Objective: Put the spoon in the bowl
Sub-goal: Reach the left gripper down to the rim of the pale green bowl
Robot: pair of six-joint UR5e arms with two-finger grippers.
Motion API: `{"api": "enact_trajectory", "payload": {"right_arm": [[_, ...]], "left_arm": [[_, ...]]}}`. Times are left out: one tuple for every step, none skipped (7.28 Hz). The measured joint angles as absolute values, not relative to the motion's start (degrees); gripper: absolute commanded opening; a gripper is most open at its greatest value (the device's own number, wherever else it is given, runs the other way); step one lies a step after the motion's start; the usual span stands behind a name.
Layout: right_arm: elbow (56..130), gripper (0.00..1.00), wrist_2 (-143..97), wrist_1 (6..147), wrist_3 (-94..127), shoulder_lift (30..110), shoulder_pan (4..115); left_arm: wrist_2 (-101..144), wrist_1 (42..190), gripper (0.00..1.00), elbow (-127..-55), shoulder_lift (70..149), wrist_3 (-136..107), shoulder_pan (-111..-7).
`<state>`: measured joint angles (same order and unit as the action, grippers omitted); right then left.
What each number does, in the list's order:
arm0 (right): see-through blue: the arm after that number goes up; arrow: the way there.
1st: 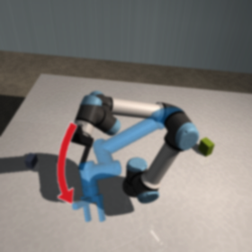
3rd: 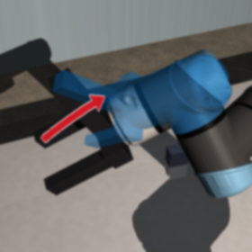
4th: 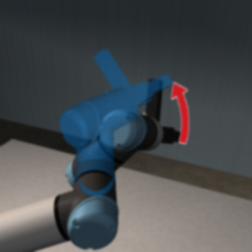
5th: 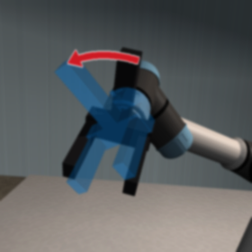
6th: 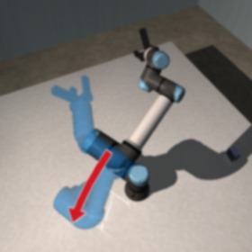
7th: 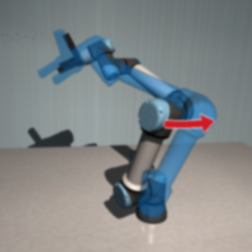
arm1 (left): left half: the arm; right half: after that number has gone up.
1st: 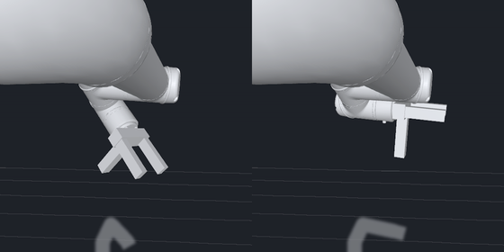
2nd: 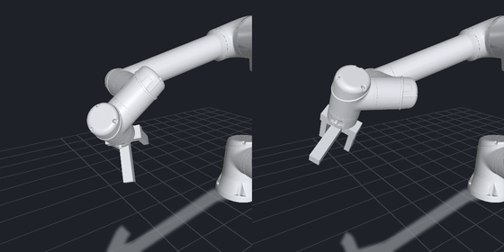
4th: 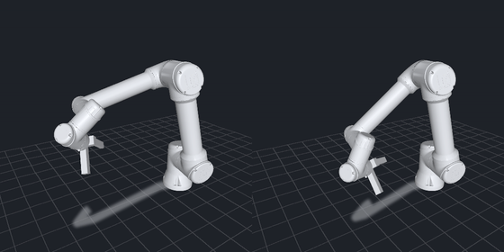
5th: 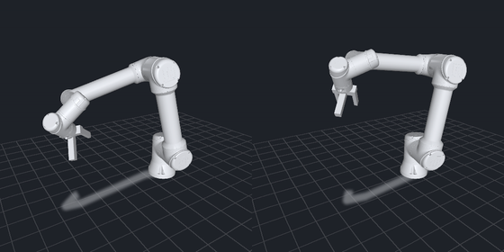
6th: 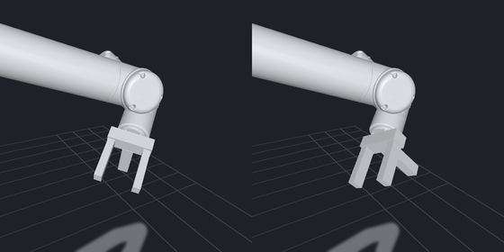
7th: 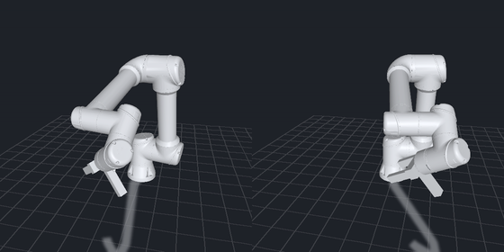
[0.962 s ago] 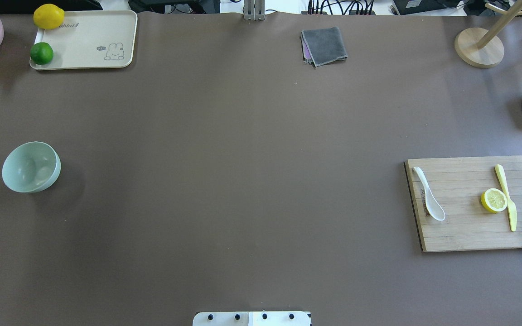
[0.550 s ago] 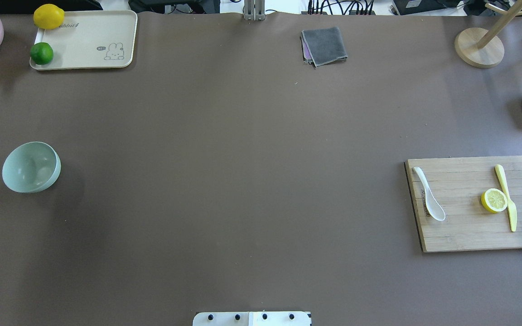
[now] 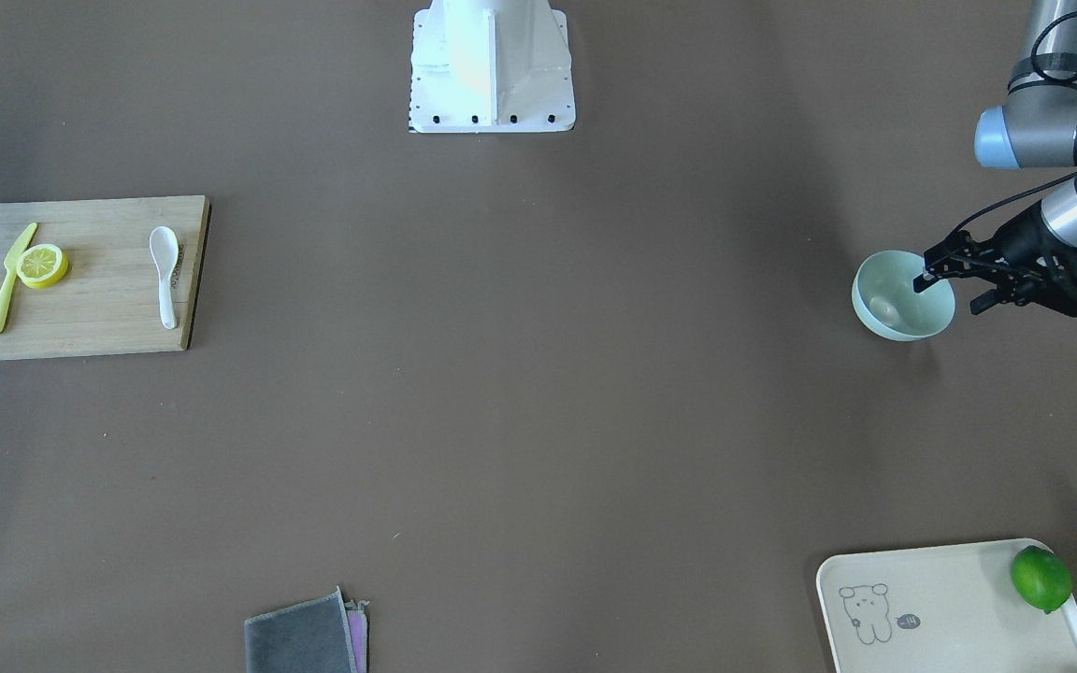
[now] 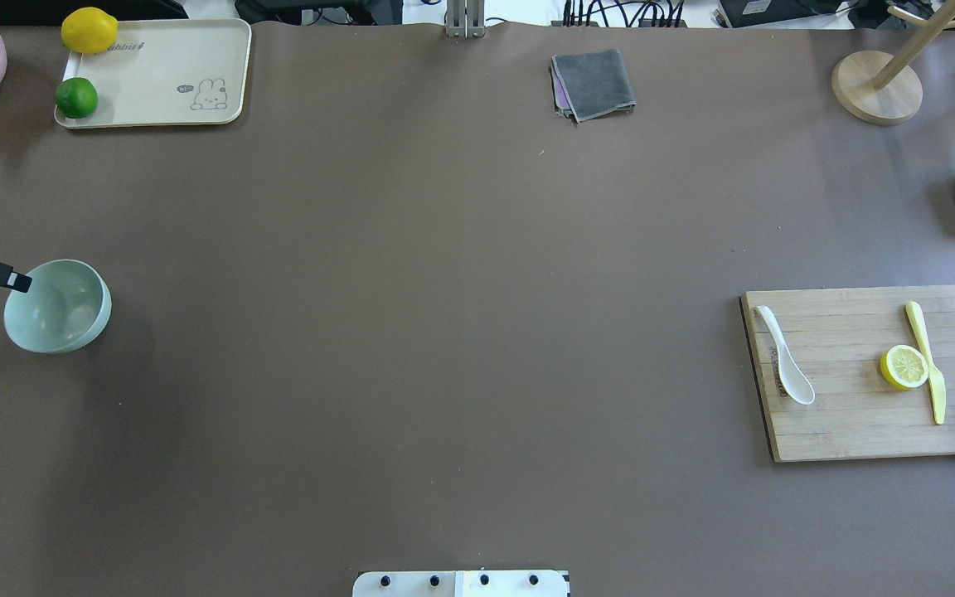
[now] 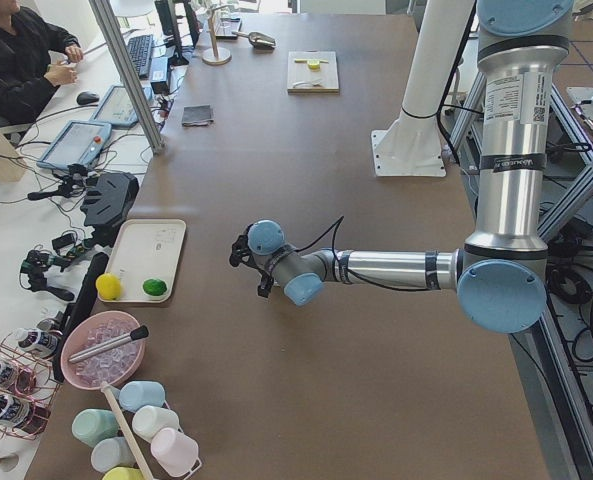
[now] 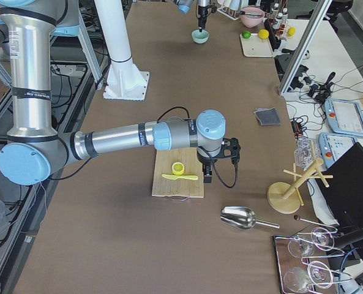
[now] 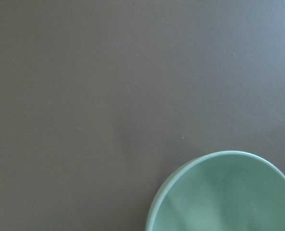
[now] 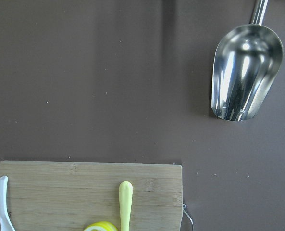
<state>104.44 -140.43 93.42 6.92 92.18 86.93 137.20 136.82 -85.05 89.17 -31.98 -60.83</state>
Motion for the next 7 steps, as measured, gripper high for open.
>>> {"api": "enact_trajectory", "payload": {"right_arm": [[104.54, 1.0, -140.5, 93.41, 6.89, 92.09, 86.5], [104.71, 1.0, -140.96, 93.35, 6.84, 91.9, 86.05], [104.95, 1.0, -141.98, 93.3, 6.8, 91.57, 85.1], [105.41, 1.0, -142.93, 93.25, 6.8, 91.25, 83.38], [105.98, 1.0, -143.37, 93.22, 6.85, 90.93, 81.42], [106.33, 1.0, -143.53, 93.23, 7.21, 90.6, 80.06], [106.63, 1.0, -143.5, 93.23, 8.5, 90.4, 78.9]], "left_arm": [[137.2, 136.84, 0.19, -84.93, 89.1, -31.98, -59.96], [137.2, 136.84, 0.0, -84.75, 89.09, -31.9, -59.6], [137.2, 136.84, 0.0, -84.68, 89.08, -31.83, -59.48], [137.2, 136.9, 0.0, -84.81, 89.06, -31.86, -59.46], [137.31, 137.22, 0.0, -85.2, 89.08, -32.21, -59.47], [137.54, 137.57, 0.0, -86.15, 89.41, -34.43, -59.48], [137.57, 137.56, 0.0, -87.81, 90.58, -39.13, -59.5]]}}
